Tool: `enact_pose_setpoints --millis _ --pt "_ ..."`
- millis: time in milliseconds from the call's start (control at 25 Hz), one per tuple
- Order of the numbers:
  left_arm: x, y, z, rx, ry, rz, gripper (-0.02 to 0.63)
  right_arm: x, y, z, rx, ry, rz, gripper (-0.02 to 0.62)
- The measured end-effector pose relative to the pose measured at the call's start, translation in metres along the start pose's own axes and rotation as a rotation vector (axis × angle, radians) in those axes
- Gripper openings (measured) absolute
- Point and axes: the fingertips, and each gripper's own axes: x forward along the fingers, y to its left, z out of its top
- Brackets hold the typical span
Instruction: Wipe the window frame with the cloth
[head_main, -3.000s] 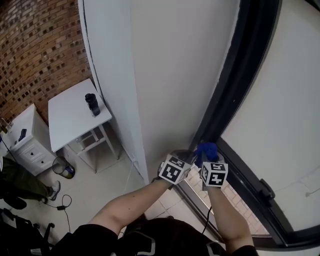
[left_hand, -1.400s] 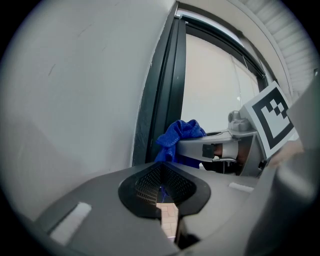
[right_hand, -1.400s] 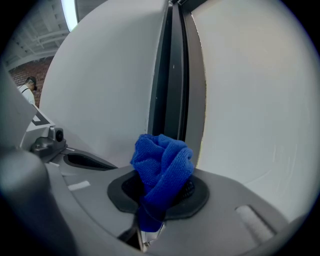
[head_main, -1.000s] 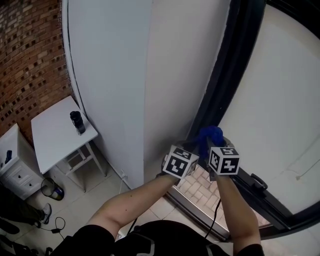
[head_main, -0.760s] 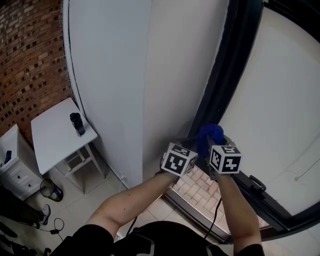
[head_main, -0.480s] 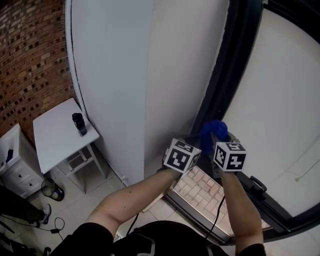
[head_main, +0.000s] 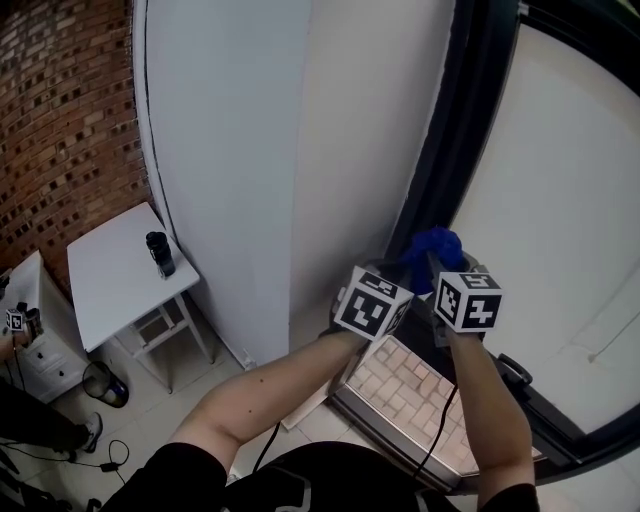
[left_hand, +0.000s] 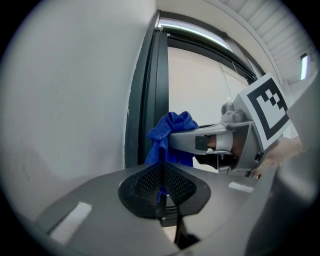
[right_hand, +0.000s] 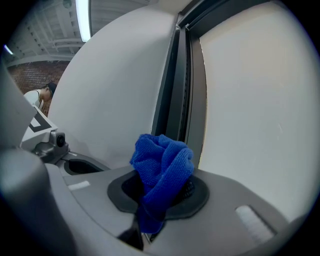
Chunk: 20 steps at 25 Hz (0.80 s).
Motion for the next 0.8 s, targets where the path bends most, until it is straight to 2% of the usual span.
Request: enact_pose_setpoints --millis 800 --pt "-0.01 -0.001 0.06 0.023 -0.064 -0.006 -0.008 -0.008 -0.014 0.067 -0.084 -0.051 -0.013 0.075"
